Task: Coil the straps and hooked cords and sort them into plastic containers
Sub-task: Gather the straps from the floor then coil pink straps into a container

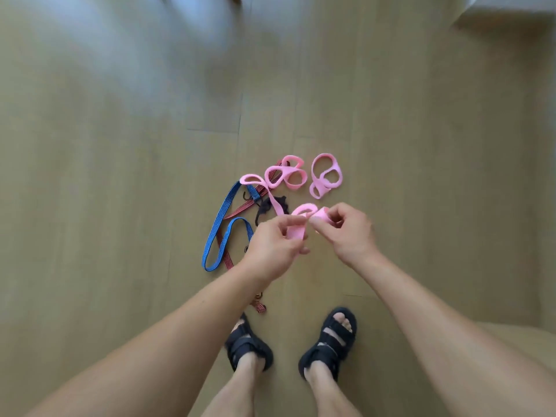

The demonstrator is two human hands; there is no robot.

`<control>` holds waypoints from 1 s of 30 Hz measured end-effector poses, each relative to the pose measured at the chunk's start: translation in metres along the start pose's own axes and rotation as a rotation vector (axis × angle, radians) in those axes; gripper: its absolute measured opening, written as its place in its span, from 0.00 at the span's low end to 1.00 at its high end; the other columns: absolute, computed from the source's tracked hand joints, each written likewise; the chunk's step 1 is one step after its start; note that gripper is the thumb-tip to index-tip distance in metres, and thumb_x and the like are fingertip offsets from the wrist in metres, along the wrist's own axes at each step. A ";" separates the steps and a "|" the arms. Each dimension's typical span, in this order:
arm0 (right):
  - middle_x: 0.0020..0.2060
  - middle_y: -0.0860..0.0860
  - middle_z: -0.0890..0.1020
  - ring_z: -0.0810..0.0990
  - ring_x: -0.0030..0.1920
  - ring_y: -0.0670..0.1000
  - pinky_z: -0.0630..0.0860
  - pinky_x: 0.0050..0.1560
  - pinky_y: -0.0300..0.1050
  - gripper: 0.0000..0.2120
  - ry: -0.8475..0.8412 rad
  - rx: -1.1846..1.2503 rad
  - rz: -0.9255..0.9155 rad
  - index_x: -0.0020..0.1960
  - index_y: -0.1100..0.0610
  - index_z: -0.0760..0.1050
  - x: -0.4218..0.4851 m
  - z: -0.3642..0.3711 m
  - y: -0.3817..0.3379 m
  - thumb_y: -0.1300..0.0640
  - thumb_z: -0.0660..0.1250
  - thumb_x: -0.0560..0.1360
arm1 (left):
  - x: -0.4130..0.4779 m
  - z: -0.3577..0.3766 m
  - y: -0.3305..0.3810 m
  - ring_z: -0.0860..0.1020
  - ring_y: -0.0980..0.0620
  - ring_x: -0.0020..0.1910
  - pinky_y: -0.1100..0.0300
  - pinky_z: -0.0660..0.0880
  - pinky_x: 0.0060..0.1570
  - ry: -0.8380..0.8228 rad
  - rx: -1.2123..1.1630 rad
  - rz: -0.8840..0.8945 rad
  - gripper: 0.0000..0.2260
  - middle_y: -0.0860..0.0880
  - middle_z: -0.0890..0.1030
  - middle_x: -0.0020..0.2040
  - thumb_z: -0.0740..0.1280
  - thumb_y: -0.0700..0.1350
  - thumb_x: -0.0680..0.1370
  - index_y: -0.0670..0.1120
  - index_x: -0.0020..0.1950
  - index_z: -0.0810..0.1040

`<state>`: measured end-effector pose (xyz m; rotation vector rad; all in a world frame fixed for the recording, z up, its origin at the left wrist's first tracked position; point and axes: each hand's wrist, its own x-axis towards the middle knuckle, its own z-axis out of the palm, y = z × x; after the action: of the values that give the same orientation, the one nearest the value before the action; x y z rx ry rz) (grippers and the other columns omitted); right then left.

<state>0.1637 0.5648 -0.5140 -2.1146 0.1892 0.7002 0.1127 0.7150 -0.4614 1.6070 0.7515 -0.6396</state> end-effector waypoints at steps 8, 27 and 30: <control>0.63 0.49 0.75 0.76 0.60 0.45 0.69 0.57 0.36 0.06 0.216 0.263 -0.090 0.39 0.52 0.79 -0.158 -0.190 -0.122 0.56 0.74 0.73 | -0.173 0.005 0.168 0.82 0.55 0.50 0.65 0.78 0.46 -0.068 0.338 0.269 0.32 0.54 0.82 0.56 0.64 0.30 0.71 0.54 0.72 0.72; 0.49 0.41 0.84 0.85 0.46 0.47 0.82 0.44 0.43 0.14 0.496 0.635 -0.518 0.55 0.35 0.79 -0.428 -0.328 -0.225 0.51 0.67 0.74 | -0.412 0.052 0.327 0.81 0.49 0.49 0.46 0.77 0.57 -0.280 0.383 0.959 0.11 0.47 0.84 0.51 0.69 0.42 0.79 0.60 0.50 0.79; 0.50 0.42 0.83 0.85 0.48 0.51 0.83 0.45 0.50 0.16 0.631 0.677 -0.507 0.61 0.36 0.77 -0.454 -0.323 -0.217 0.53 0.68 0.77 | -0.430 0.058 0.327 0.79 0.38 0.43 0.37 0.75 0.53 -0.441 0.290 0.987 0.14 0.41 0.83 0.46 0.68 0.42 0.79 0.62 0.55 0.77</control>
<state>0.0016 0.3886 0.0345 -1.5534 0.1847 -0.3193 0.0879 0.5714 0.0627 1.7601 -0.4878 -0.3394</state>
